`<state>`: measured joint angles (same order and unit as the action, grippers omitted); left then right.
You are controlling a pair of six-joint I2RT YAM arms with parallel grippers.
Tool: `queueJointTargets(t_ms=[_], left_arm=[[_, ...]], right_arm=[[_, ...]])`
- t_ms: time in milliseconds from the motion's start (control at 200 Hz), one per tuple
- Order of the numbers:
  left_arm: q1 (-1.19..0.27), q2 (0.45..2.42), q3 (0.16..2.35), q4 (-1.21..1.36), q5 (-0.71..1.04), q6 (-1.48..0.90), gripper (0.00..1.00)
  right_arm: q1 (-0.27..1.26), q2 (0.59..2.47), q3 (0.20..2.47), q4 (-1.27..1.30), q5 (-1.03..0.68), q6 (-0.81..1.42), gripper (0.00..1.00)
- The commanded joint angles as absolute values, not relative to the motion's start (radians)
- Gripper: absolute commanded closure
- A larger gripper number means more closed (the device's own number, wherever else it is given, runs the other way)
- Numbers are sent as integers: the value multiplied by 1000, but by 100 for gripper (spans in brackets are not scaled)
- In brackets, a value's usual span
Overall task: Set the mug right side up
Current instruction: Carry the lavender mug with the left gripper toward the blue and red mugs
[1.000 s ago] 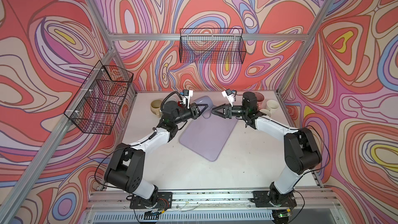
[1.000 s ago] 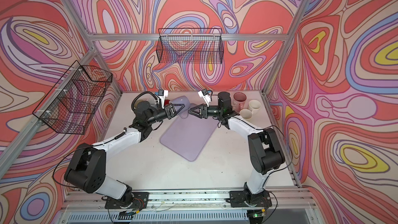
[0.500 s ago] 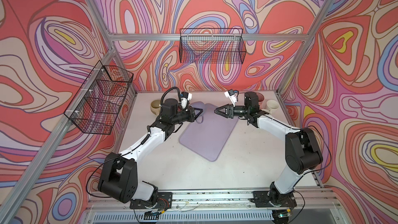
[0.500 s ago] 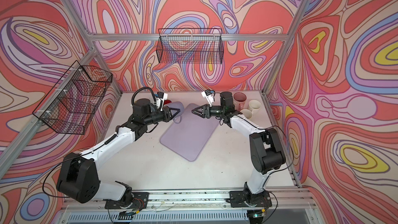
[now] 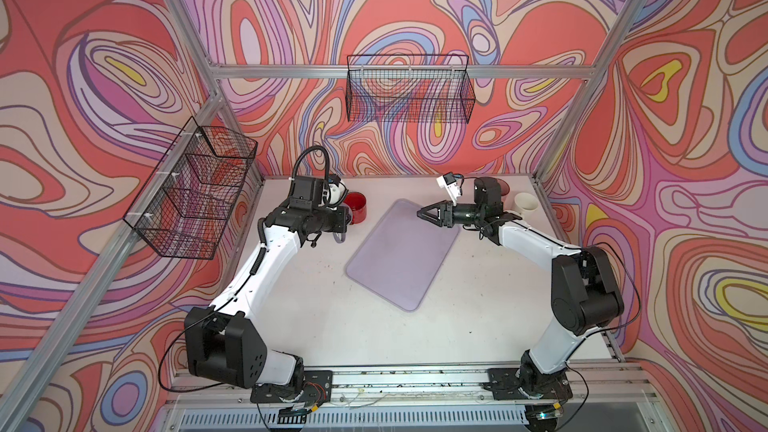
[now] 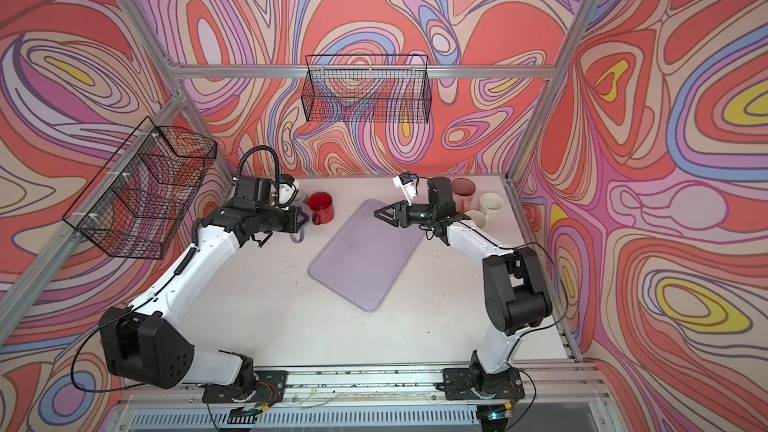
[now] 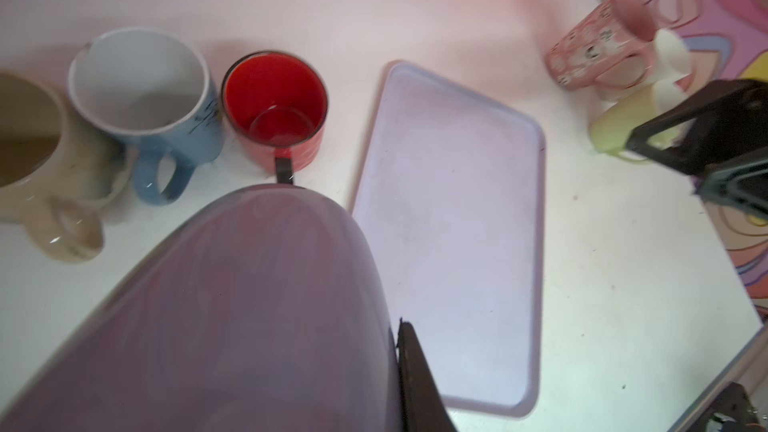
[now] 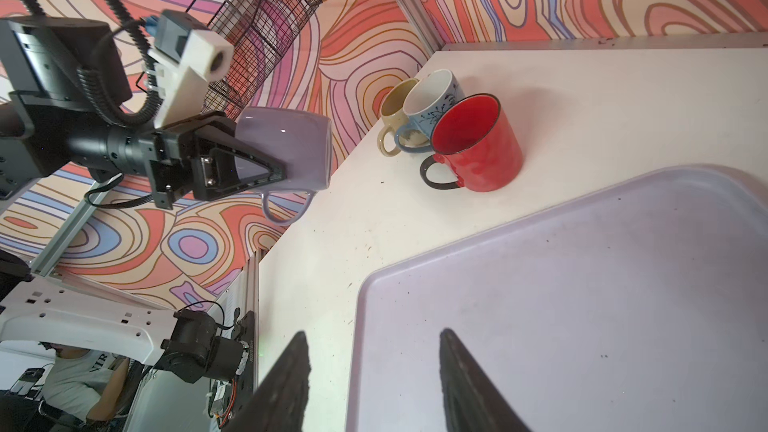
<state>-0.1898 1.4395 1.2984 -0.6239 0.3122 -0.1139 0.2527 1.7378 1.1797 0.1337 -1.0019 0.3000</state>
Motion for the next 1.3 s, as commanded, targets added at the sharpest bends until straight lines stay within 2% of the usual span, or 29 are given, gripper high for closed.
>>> queueJointTargets(t_ms=[0, 491, 1292], left_arm=[[-166, 1478, 1344, -752, 240, -25, 100], [-147, 1717, 1442, -836, 84, 44, 100], [-119, 1929, 1534, -831, 70, 58, 100]], right_arm=[[244, 1747, 1168, 127, -980, 280, 48], [213, 1724, 1120, 127, -924, 282, 50], [206, 1707, 1115, 103, -912, 263, 51]])
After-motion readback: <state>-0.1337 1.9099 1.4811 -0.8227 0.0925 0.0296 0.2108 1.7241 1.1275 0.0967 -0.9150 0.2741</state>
